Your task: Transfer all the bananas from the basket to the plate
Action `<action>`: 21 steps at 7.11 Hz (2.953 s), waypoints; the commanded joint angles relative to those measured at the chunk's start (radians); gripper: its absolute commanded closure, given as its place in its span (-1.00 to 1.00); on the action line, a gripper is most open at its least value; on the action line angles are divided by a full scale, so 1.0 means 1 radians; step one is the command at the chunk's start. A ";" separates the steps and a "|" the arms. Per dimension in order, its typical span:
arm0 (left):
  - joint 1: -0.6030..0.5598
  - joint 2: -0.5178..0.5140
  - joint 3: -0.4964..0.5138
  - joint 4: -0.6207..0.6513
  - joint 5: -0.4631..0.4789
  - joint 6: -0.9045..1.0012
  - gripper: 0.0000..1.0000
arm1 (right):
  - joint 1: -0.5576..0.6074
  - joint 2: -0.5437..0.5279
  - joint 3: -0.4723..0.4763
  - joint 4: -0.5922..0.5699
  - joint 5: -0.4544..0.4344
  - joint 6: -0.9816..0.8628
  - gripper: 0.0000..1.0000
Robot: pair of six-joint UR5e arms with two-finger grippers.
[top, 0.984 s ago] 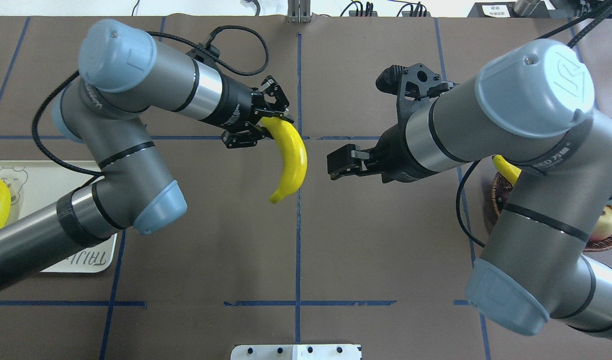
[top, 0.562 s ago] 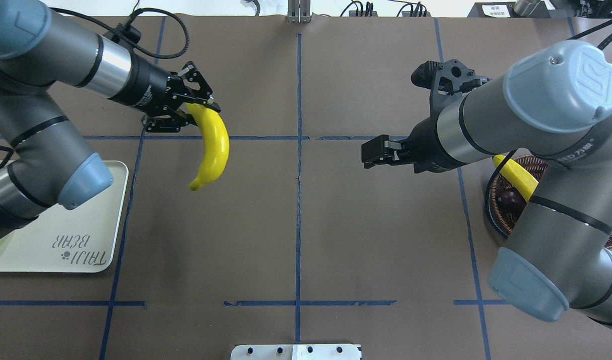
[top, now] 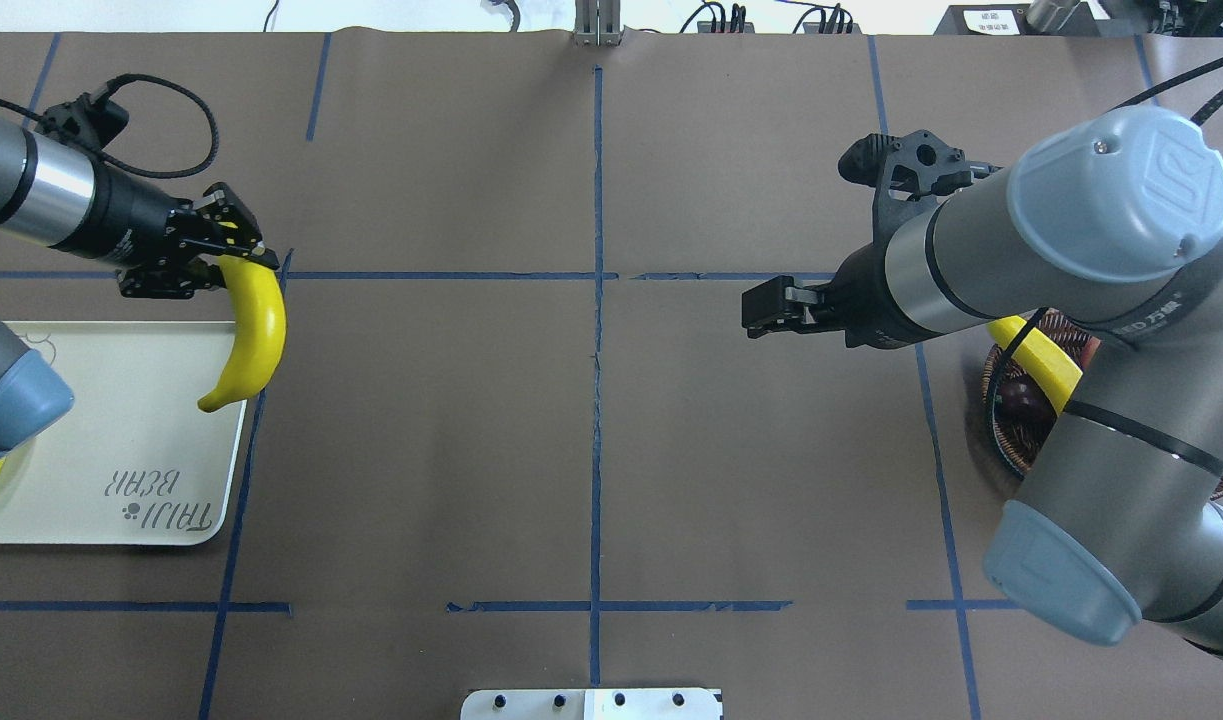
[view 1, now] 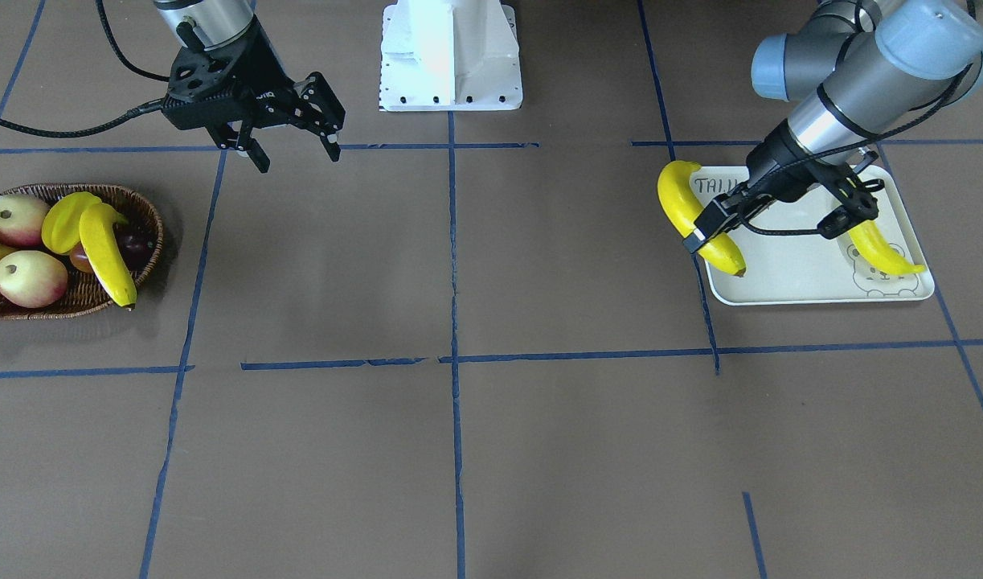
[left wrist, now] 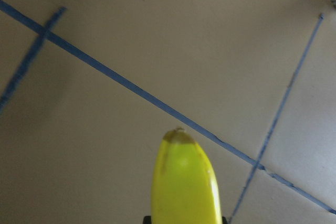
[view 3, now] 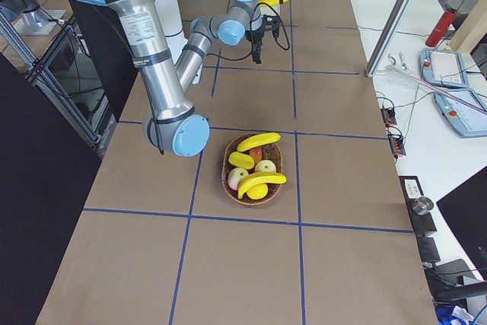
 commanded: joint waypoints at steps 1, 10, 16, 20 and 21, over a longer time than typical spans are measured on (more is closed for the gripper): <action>-0.024 0.110 0.001 -0.002 0.002 0.145 1.00 | 0.011 0.000 -0.015 -0.001 0.049 0.001 -1.00; -0.068 0.234 0.252 -0.054 0.076 0.472 1.00 | 0.062 -0.064 -0.040 -0.012 0.062 0.047 -1.00; -0.071 0.228 0.244 -0.053 0.077 0.468 -1.00 | 0.125 -0.159 -0.018 -0.011 0.092 -0.164 -1.00; -0.169 0.214 0.085 0.106 0.002 0.464 -1.00 | 0.269 -0.361 -0.035 0.002 0.148 -0.572 -1.00; -0.169 0.198 0.008 0.213 0.004 0.460 -1.00 | 0.283 -0.390 -0.043 0.008 0.158 -0.613 -1.00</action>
